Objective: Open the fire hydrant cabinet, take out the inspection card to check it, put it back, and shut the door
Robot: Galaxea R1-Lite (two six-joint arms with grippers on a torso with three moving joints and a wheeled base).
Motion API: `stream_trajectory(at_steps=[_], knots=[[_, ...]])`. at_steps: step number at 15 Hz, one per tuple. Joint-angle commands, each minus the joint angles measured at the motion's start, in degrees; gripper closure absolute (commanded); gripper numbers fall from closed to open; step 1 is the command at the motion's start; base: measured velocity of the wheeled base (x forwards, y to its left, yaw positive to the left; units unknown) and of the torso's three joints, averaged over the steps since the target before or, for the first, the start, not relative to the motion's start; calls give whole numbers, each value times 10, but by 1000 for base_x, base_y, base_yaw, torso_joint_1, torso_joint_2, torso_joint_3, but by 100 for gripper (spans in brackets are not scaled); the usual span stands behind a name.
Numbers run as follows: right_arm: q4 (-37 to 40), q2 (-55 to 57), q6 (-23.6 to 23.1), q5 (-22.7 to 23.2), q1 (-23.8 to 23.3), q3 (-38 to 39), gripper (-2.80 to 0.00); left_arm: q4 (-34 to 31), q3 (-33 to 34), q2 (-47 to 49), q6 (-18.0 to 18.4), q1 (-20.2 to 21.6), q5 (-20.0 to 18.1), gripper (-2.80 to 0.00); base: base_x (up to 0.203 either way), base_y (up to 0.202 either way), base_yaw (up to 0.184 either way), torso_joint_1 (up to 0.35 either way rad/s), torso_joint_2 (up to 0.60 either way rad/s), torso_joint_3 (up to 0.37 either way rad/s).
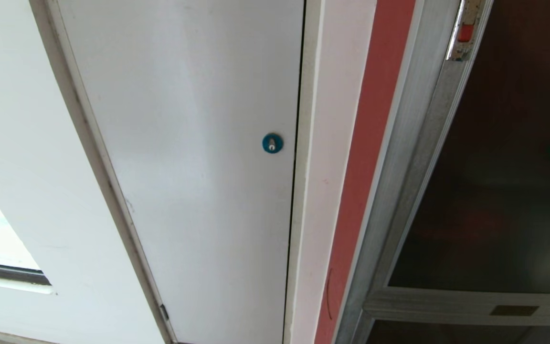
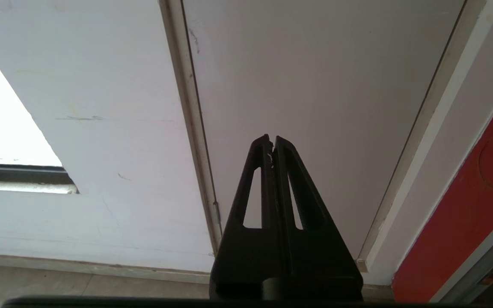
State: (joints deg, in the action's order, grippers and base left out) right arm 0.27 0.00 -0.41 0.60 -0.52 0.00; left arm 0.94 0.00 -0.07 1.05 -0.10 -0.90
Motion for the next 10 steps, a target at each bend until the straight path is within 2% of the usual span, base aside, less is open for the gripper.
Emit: stream_trajectory(at_steps=[1, 10], knots=[[0, -1, 0, 0, 0, 0, 0, 0, 4, 1, 0, 0, 0, 0, 0, 0, 0, 0, 0, 0], [0, -1, 0, 0, 0, 0, 0, 0, 4, 0, 0, 0, 0, 0, 0, 0, 0, 0, 0, 0]])
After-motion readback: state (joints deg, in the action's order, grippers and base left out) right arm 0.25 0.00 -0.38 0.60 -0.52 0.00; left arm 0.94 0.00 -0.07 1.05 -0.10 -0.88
